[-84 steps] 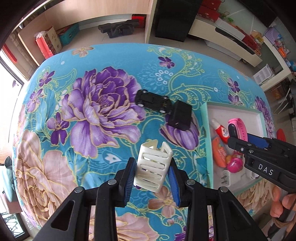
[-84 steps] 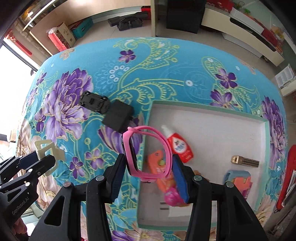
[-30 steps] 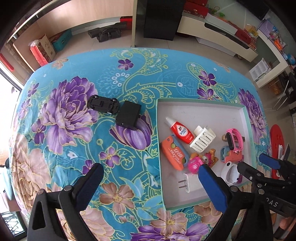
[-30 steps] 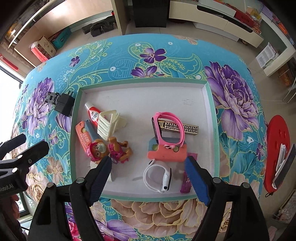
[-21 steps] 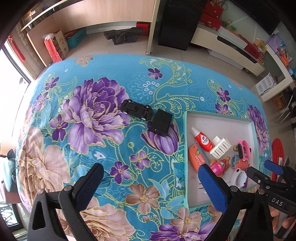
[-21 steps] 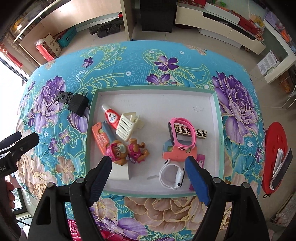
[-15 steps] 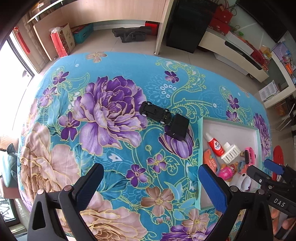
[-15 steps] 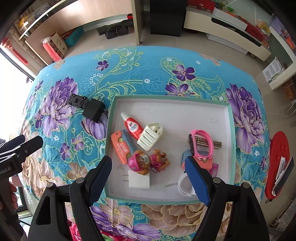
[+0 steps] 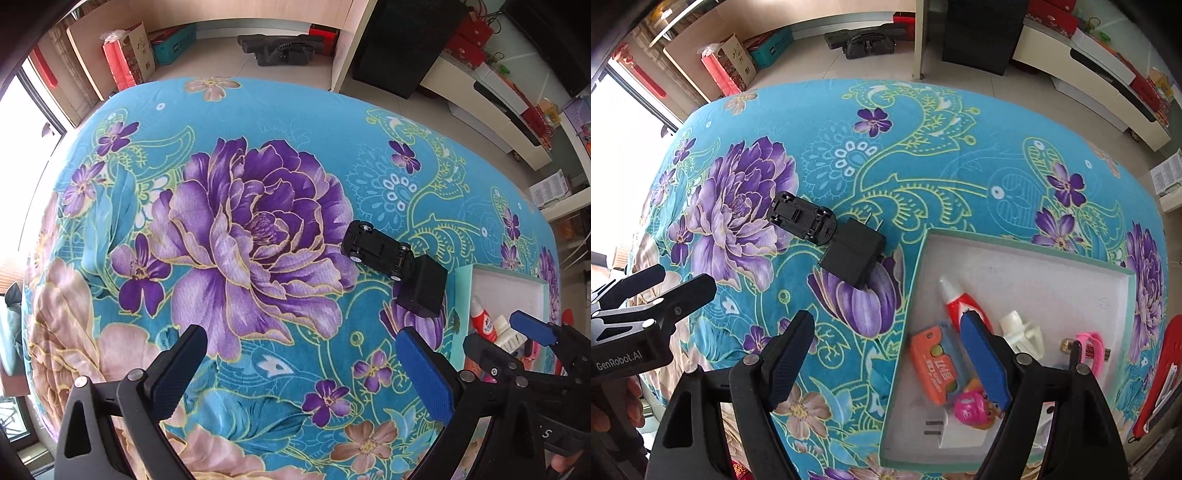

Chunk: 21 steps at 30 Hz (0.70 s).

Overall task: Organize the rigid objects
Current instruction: 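Withdraw both tools from the tray toward the black toy car and black charger, then grasp the black toy car with the left tool while the right tool approaches the black charger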

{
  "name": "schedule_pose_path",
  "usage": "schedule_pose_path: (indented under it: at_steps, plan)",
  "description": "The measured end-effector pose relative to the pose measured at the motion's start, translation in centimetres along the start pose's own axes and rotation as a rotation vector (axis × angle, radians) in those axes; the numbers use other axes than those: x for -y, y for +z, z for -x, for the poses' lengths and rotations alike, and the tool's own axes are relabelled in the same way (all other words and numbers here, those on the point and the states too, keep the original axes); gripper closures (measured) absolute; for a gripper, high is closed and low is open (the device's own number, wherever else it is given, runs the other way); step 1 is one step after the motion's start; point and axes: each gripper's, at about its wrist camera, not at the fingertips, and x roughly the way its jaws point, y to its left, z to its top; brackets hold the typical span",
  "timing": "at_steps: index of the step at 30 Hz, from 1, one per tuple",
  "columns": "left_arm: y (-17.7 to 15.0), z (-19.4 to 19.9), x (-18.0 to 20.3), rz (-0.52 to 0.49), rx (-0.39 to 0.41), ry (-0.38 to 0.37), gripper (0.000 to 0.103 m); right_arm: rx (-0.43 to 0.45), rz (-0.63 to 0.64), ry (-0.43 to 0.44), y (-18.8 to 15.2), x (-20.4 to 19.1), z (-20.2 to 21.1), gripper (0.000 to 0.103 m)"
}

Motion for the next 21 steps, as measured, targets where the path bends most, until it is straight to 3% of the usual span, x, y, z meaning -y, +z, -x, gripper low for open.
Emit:
schedule_pose_path:
  at_steps: [9,17,21]
  plan:
    - [2.7,-4.3,2.1,-0.047,-0.02,-0.018,0.0,-0.022,-0.003,-0.038,2.8,1.2,-2.7,0.021]
    - [4.3,-7.2,5.3,-0.092,-0.033,-0.051,0.0,-0.009,-0.034,-0.061,4.7,4.0,-2.3,0.021]
    - [4.9,-8.3,6.8,-0.116,-0.036,-0.032,0.0,-0.005,-0.043,-0.073,4.9,5.5,-2.0,0.021]
